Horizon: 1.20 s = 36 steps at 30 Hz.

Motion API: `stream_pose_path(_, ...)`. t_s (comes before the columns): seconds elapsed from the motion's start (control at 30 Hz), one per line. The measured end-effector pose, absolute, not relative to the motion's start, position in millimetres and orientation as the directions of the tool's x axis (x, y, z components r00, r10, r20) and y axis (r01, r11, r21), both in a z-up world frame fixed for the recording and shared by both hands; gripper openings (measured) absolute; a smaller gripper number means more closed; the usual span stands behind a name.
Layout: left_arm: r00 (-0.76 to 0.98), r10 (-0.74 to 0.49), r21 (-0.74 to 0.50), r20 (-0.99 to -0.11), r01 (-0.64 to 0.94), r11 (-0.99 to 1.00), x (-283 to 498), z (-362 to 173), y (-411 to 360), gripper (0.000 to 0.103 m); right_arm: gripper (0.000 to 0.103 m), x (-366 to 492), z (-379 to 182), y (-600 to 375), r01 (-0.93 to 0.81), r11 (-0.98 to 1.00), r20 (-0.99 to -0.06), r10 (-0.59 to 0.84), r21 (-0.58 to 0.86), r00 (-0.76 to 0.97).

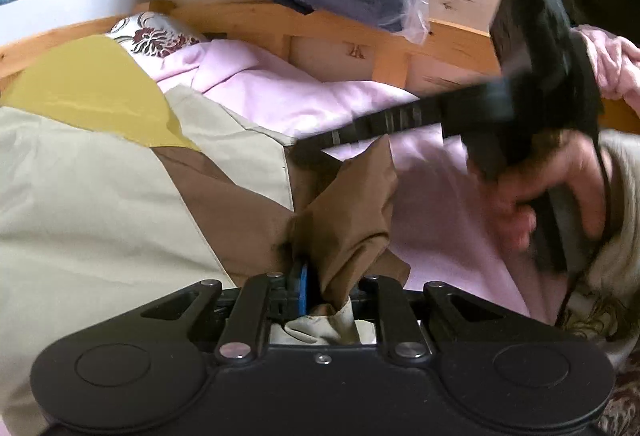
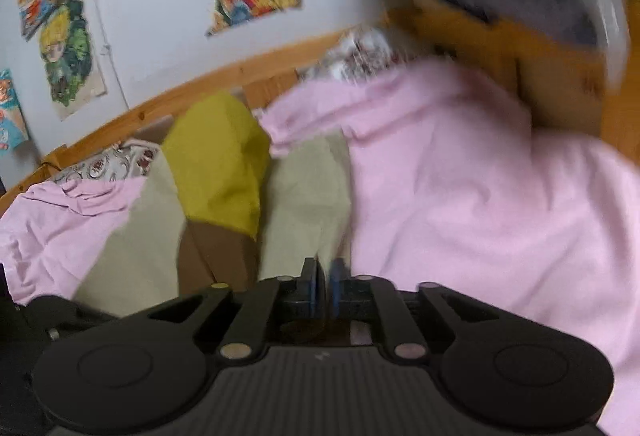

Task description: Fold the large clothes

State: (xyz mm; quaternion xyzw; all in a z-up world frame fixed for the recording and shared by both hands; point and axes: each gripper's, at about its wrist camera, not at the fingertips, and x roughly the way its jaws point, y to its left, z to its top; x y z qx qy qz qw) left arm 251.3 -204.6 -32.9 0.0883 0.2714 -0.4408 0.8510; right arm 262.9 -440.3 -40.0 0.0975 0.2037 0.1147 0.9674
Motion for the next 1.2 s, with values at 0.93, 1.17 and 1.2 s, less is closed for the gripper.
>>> stream_pose_path(0.93, 0.462, -0.797, -0.189, -0.389, 0.807, 0.560, 209.0, 19.3, -149.8, 0.066, 0.002, 373.9, -59.3, -406.2, -0.290, 0.933, -0.507, 0.360, 0.214, 0.783)
stream_pose_path(1.17, 0.712, -0.567, -0.305, -0.413, 0.479, 0.823, 237.9, 20.1, -79.4, 0.067, 0.002, 369.1, -64.1, -399.4, -0.305, 0.941, -0.499, 0.337, 0.147, 0.799)
stream_pose_path(1.2, 0.699, -0.561, -0.352, -0.443, 0.439, 0.826, 248.0, 12.2, -71.4, 0.061, 0.002, 368.4, -63.5, -397.3, -0.306, 0.943, -0.502, 0.330, 0.132, 0.799)
